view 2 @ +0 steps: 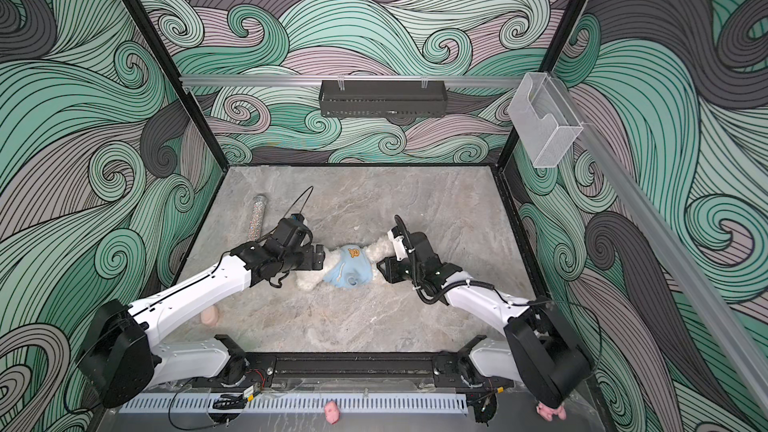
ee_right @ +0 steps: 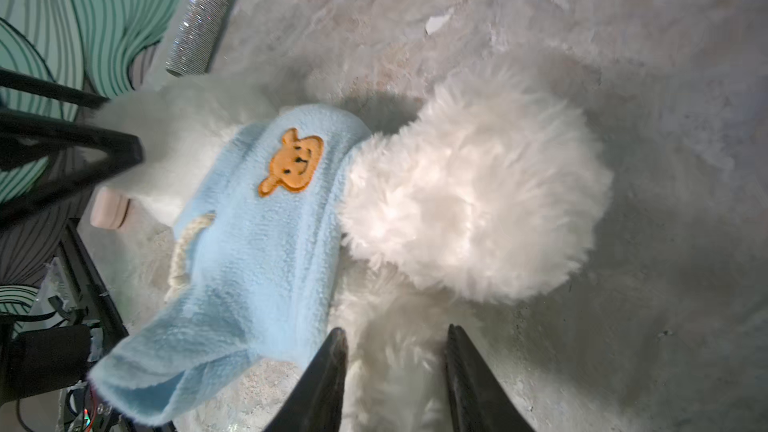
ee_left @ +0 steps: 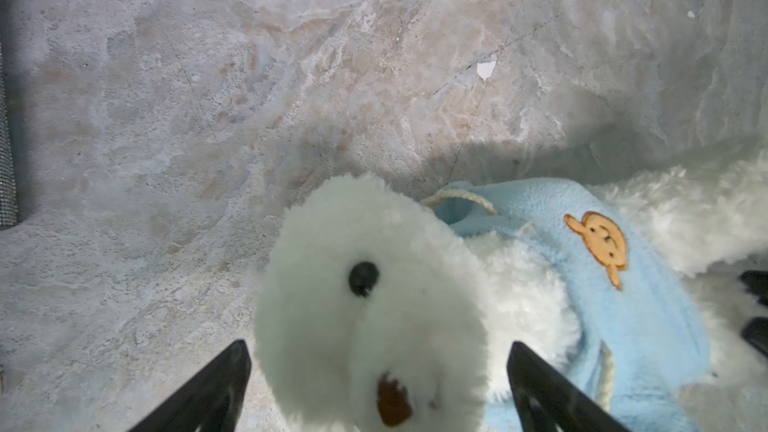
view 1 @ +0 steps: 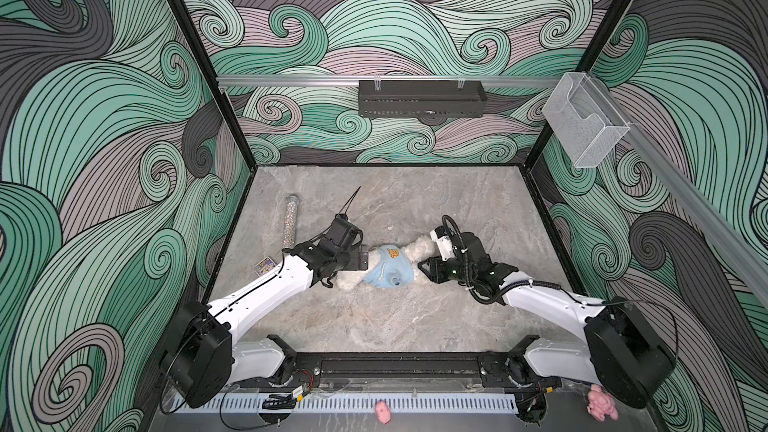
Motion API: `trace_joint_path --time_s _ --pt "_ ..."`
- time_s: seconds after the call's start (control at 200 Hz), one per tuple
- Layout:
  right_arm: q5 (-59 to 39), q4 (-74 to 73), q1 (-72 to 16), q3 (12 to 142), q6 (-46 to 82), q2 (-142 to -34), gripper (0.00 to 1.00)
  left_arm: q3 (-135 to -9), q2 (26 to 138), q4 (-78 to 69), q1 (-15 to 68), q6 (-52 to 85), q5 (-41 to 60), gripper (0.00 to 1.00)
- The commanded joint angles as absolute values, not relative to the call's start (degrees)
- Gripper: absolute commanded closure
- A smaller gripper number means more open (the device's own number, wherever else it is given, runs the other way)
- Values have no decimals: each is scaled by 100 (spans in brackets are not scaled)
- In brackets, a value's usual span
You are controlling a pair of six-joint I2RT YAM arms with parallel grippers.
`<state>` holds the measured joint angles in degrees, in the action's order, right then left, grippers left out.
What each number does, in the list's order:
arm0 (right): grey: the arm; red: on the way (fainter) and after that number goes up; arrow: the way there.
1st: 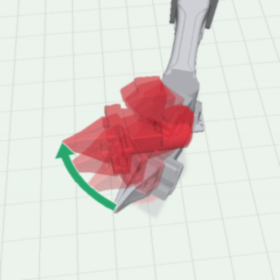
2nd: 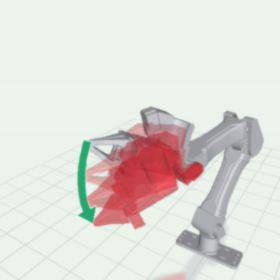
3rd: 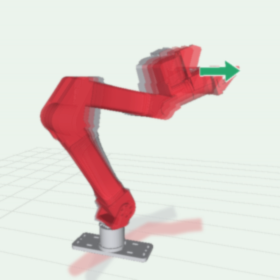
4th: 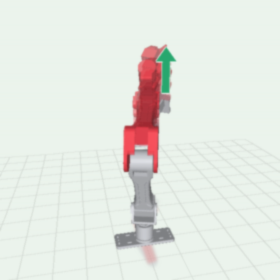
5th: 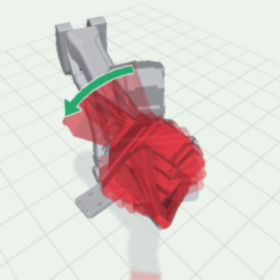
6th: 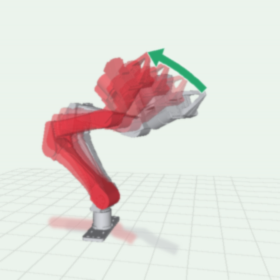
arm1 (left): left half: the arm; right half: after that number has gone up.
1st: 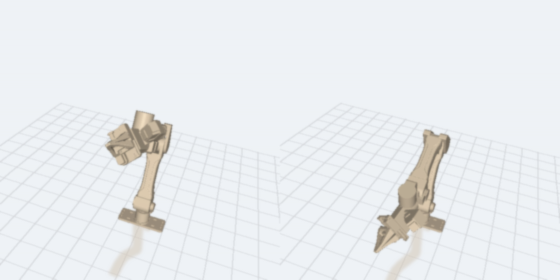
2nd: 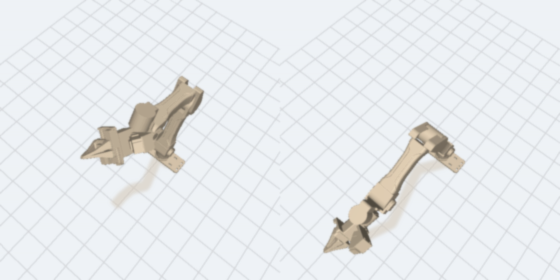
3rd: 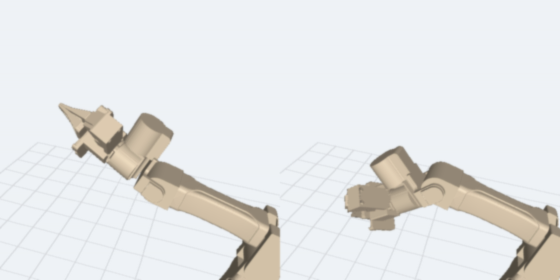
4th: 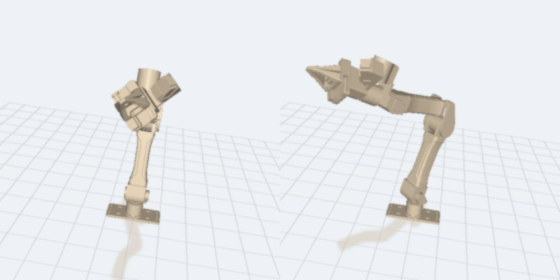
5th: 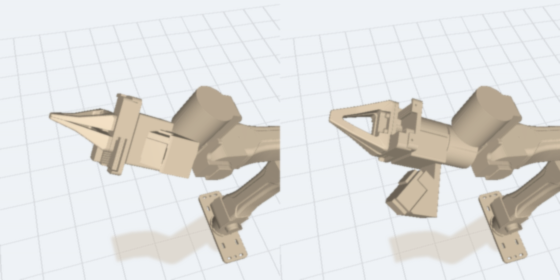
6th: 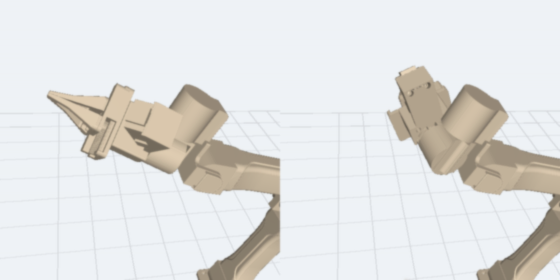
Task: Dress the teddy bear
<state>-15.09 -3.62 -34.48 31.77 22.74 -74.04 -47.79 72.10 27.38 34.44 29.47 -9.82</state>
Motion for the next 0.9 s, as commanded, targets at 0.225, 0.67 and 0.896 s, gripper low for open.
trace_joint_path --time_s 0.225,0.67,0.896 --pt "-1386 -15 -3660 3181 2567 -7796 47 -5050 6927 3235 3354 2801 -1302 1" --pt "-1071 58 -3688 2942 2737 -7411 50 -5085 6327 2360 4125 2035 -23 50" --pt "-1080 18 -3686 2910 2665 -7374 50 -6049 7870 3002 4403 1882 517 71"
